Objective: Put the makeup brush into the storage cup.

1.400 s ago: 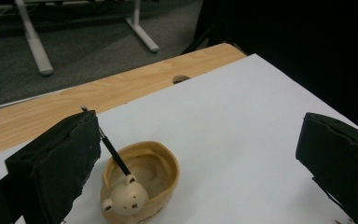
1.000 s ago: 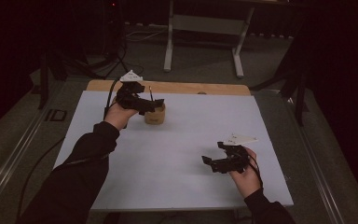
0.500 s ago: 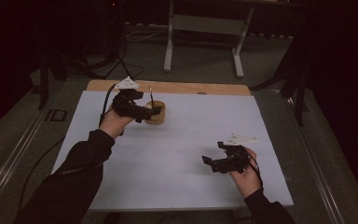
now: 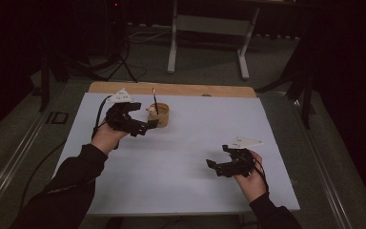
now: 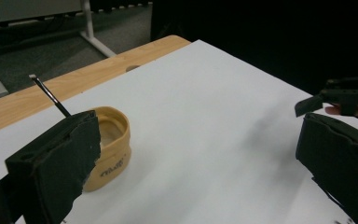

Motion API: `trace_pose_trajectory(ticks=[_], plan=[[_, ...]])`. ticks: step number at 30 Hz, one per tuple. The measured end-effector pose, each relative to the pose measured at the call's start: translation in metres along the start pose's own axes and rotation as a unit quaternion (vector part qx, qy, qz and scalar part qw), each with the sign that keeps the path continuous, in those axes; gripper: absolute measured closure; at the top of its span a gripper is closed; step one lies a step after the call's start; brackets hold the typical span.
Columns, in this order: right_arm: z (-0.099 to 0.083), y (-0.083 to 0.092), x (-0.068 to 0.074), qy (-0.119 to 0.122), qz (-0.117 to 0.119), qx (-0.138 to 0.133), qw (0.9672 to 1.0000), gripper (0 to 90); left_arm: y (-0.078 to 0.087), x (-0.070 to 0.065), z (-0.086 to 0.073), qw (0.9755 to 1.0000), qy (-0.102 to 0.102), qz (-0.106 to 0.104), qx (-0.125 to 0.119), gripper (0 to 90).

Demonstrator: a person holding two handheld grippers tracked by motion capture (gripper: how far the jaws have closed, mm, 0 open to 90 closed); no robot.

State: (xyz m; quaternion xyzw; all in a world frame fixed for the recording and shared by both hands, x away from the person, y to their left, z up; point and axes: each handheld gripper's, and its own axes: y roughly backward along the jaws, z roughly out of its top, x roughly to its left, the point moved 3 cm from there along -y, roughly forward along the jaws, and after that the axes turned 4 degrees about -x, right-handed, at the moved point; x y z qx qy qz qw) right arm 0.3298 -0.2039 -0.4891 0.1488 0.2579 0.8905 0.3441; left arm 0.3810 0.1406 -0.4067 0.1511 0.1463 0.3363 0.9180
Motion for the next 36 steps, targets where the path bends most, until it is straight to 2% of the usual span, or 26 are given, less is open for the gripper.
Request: trace_pose_trajectory(ticks=[7, 16, 21, 24, 29, 33, 36], plan=[[0.0, 0.0, -0.001, -0.001, 0.0, 0.0, 1.0, 11.7, 0.008, -0.005, -0.015, 1.0, -0.003, -0.007, -0.001, 0.0], [-0.002, 0.0, -0.003, -0.005, 0.002, 0.0, 1.0, 11.7, 0.013, -0.013, -0.036, 0.9991, -0.009, -0.041, 0.0, 0.0], [-0.003, 0.001, -0.005, -0.004, 0.004, -0.002, 1.0, 11.7, 0.017, -0.015, -0.048, 0.9981, -0.013, -0.06, -0.005, 0.0], [-0.003, 0.0, -0.007, -0.011, 0.011, 0.0, 0.9999, 11.7, 0.019, -0.013, -0.056, 0.9973, -0.006, -0.073, -0.005, 0.0], [-0.005, 0.001, -0.01, -0.004, 0.019, -0.002, 0.9998, 11.7, 0.024, -0.014, -0.067, 0.9965, -0.01, -0.083, -0.002, 0.0], [-0.009, 0.003, -0.015, -0.011, 0.021, -0.005, 0.9997, 11.8, 0.028, -0.016, -0.074, 0.9948, -0.012, -0.101, -0.006, 0.0], [-0.011, 0.004, -0.017, -0.006, 0.024, -0.006, 0.9997, 12.0, 0.028, -0.017, -0.079, 0.9938, -0.01, -0.11, -0.008, 0.0]])
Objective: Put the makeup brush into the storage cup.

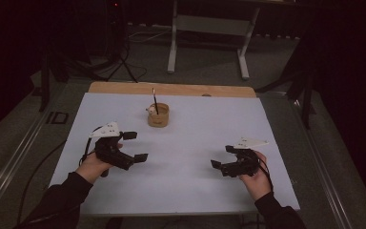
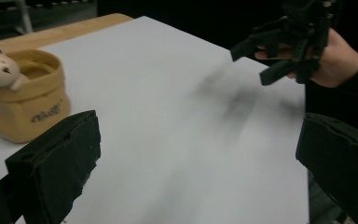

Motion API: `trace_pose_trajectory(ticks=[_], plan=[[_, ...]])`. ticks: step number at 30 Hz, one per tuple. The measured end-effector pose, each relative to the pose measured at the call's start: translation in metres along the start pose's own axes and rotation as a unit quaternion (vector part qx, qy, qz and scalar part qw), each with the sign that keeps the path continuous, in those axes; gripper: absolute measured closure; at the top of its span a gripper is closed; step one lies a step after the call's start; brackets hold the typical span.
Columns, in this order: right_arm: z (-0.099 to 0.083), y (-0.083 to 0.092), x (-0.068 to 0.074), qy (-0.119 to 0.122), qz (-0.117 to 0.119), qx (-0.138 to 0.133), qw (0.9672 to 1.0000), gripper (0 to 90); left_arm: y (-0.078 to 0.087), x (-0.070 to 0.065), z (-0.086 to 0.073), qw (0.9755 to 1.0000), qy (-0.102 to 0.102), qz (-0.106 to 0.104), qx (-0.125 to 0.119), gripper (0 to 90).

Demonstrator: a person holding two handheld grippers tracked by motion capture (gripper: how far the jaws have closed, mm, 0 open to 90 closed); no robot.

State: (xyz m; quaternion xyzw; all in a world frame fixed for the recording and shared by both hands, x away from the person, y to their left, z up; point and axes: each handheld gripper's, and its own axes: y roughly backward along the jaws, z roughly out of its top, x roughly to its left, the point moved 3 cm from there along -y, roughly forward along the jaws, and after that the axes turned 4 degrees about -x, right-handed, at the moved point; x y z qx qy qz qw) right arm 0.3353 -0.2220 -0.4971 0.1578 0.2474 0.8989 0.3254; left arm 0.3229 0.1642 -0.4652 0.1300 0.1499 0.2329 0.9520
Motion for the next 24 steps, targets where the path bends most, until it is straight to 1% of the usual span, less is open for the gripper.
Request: trace_pose_trajectory(ticks=[4, 6, 9, 13, 15, 16, 17, 22, 24], plan=[[-0.002, 0.001, -0.001, 0.01, 0.009, -0.001, 0.9999, 12.0, 0.001, -0.001, -0.007, 1.0, 0.001, -0.002, 0.003, 0.0], [-0.005, 0.001, -0.001, 0.019, 0.011, 0.011, 0.9997, 12.0, 0.001, -0.001, -0.011, 1.0, 0.001, -0.004, 0.007, 0.0], [-0.009, 0.0, -0.001, 0.018, 0.024, 0.016, 0.9994, 12.1, 0.001, -0.002, -0.017, 0.9999, -0.002, -0.006, 0.014, 0.0], [-0.014, 0.002, -0.001, 0.024, 0.038, 0.016, 0.9989, 12.1, 0.003, -0.002, -0.025, 0.9999, -0.002, -0.007, 0.009, 0.0], [-0.016, 0.003, -0.001, 0.026, 0.04, 0.019, 0.9987, 12.1, 0.004, -0.002, -0.03, 0.9999, -0.009, -0.004, 0.009, 0.0], [-0.016, 0.003, -0.001, 0.026, 0.04, 0.019, 0.9987, 12.1, 0.004, -0.002, -0.03, 0.9999, -0.009, -0.004, 0.009, 0.0], [-0.016, 0.003, 0.0, 0.025, 0.044, 0.017, 0.9986, 12.1, 0.005, -0.002, -0.036, 0.9998, -0.011, -0.005, 0.016, 0.0], [-0.02, 0.007, 0.0, 0.022, 0.061, 0.012, 0.9979, 12.1, 0.01, -0.005, -0.046, 0.9993, -0.021, -0.008, 0.029, 0.0], [-0.021, 0.008, 0.0, 0.022, 0.061, 0.014, 0.9978, 12.1, 0.012, -0.006, -0.052, 0.9991, -0.02, -0.011, 0.034, 0.0]])
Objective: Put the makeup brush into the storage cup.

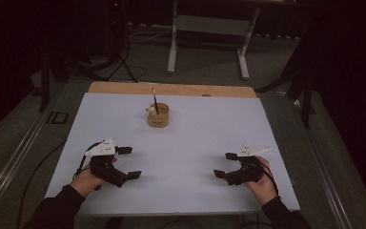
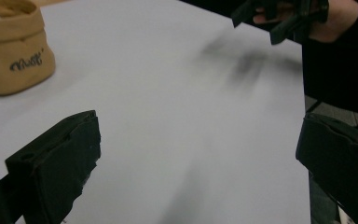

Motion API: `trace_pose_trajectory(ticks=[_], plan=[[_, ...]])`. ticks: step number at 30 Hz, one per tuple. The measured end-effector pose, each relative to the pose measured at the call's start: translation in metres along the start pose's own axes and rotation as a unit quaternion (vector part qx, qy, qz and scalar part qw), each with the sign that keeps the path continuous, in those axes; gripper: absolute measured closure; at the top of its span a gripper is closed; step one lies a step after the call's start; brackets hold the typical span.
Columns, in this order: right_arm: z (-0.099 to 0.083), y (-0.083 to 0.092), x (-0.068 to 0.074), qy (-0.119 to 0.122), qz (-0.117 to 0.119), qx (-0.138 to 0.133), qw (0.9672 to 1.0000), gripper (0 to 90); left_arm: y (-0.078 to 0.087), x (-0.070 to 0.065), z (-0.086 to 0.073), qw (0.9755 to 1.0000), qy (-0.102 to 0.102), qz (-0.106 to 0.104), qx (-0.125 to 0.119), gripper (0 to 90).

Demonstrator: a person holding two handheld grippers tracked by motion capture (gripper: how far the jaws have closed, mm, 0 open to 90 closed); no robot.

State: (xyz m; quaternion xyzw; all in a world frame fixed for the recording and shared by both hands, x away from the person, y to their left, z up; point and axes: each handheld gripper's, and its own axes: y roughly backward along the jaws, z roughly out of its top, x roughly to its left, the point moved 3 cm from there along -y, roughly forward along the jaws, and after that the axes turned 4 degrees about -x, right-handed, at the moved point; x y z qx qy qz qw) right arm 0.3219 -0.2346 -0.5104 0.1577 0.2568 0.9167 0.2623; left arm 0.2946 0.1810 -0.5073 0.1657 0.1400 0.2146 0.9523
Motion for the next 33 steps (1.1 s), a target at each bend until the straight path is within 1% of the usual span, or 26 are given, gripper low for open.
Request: trace_pose_trajectory(ticks=[2, 3, 4, 6, 10, 11, 13, 15, 19, 21, 22, 24, 27, 28, 30, 32, 33], plan=[[-0.001, 0.001, 0.001, 0.005, 0.001, -0.001, 1.0, 12.1, 0.002, -0.001, -0.005, 1.0, 0.0, 0.002, 0.007, 0.0], [-0.002, 0.002, 0.0, 0.007, 0.0, -0.001, 1.0, 12.1, 0.003, -0.002, -0.007, 1.0, 0.001, 0.0, 0.008, 0.0], [-0.002, 0.002, 0.0, 0.006, 0.003, -0.004, 1.0, 12.1, 0.004, -0.002, -0.009, 1.0, -0.001, 0.0, 0.009, 0.0], [-0.003, 0.004, 0.0, 0.008, 0.001, -0.005, 1.0, 12.1, 0.006, -0.004, -0.011, 1.0, -0.005, 0.001, 0.008, 0.0], [-0.006, 0.005, -0.001, 0.009, 0.005, -0.01, 0.9999, 12.1, 0.01, -0.003, -0.015, 1.0, -0.001, 0.007, 0.006, 0.0], [-0.006, 0.006, -0.001, 0.008, 0.007, -0.008, 0.9999, 12.1, 0.012, -0.002, -0.018, 0.9999, 0.003, 0.01, 0.007, 0.0], [-0.008, 0.007, -0.002, 0.009, 0.003, -0.009, 0.9999, 12.1, 0.014, -0.002, -0.02, 0.9999, 0.003, 0.011, 0.005, 0.0], [-0.009, 0.008, -0.002, 0.012, 0.005, -0.013, 0.9998, 12.1, 0.016, -0.002, -0.024, 0.9999, 0.004, 0.013, 0.006, 0.0], [-0.011, 0.007, -0.002, 0.015, 0.009, -0.011, 0.9998, 12.1, 0.021, -0.003, -0.031, 0.9997, 0.008, 0.019, 0.009, 0.0], [-0.012, 0.007, -0.003, 0.018, 0.012, -0.011, 0.9997, 12.1, 0.024, -0.002, -0.034, 0.9996, 0.006, 0.025, 0.011, 0.0], [-0.012, 0.007, -0.003, 0.023, 0.012, -0.013, 0.9996, 12.1, 0.026, -0.001, -0.034, 0.9996, 0.005, 0.028, 0.009, 0.0], [-0.013, 0.007, -0.003, 0.025, 0.013, -0.016, 0.9995, 12.1, 0.032, 0.001, -0.035, 0.9993, 0.01, 0.036, -0.004, 0.0], [-0.013, 0.007, -0.002, 0.025, 0.014, -0.017, 0.9994, 12.2, 0.036, 0.002, -0.037, 0.9988, 0.009, 0.046, -0.009, 0.0], [-0.014, 0.007, -0.003, 0.025, 0.015, -0.017, 0.9994, 12.2, 0.038, 0.002, -0.037, 0.9987, 0.011, 0.048, -0.011, 0.0], [-0.014, 0.007, -0.003, 0.024, 0.014, -0.017, 0.9995, 12.2, 0.039, 0.003, -0.039, 0.9984, 0.015, 0.054, -0.01, 0.0], [-0.015, 0.007, -0.004, 0.021, 0.016, -0.019, 0.9995, 12.2, 0.037, 0.003, -0.042, 0.9983, 0.018, 0.054, -0.009, 0.0], [-0.015, 0.007, -0.004, 0.021, 0.015, -0.018, 0.9995, 12.2, 0.036, 0.004, -0.044, 0.9984, 0.019, 0.053, -0.005, 0.0]])
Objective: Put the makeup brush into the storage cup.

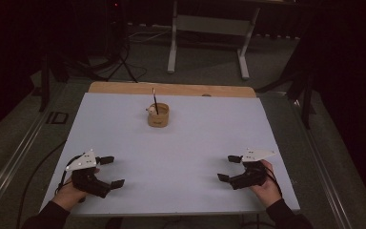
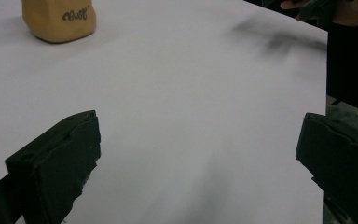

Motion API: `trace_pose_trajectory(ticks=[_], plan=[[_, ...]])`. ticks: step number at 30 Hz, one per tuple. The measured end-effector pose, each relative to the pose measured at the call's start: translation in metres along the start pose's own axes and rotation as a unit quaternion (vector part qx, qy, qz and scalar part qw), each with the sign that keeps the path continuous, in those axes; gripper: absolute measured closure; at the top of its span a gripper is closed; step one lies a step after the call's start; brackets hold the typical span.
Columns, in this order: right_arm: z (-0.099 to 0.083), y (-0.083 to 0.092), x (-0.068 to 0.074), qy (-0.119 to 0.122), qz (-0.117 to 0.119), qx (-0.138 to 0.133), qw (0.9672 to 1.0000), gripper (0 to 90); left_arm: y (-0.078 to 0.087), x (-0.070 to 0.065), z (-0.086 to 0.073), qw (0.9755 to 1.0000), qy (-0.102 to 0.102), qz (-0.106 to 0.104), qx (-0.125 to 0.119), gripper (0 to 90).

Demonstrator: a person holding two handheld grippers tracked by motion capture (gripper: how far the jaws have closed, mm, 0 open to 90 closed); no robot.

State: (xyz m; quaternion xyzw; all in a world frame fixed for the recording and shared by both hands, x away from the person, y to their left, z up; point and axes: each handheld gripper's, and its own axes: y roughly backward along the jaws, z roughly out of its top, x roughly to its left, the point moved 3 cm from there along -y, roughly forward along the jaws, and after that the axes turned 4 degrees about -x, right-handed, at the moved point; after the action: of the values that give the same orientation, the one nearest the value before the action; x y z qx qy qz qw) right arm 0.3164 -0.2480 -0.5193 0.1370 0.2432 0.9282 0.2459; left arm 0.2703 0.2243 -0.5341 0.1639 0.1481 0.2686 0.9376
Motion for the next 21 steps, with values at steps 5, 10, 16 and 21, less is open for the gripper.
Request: trace_pose_trajectory(ticks=[5, 10, 16, 21], plan=[[0.0004, 0.0, 0.0006, 0.003, 0.002, -0.003, 1.0, 12.3, -0.0055, -0.0012, -0.0045, 0.9999, -0.002, -0.006, 0.013, 0.0], [0.0004, -0.0002, 0.0006, 0.002, 0.004, -0.004, 1.0, 12.3, -0.006, -0.0015, -0.0055, 0.9999, 0.0, -0.008, 0.011, 0.0], [-0.0003, -0.0008, 0.0012, -0.002, 0.009, -0.003, 1.0, 12.3, -0.0062, 0.0003, -0.0075, 0.9999, 0.005, -0.007, 0.011, 0.0], [-0.0009, -0.0013, 0.001, -0.002, 0.009, -0.002, 1.0, 12.3, -0.0044, 0.0004, -0.007, 0.9999, 0.008, -0.008, 0.004, 0.0]])
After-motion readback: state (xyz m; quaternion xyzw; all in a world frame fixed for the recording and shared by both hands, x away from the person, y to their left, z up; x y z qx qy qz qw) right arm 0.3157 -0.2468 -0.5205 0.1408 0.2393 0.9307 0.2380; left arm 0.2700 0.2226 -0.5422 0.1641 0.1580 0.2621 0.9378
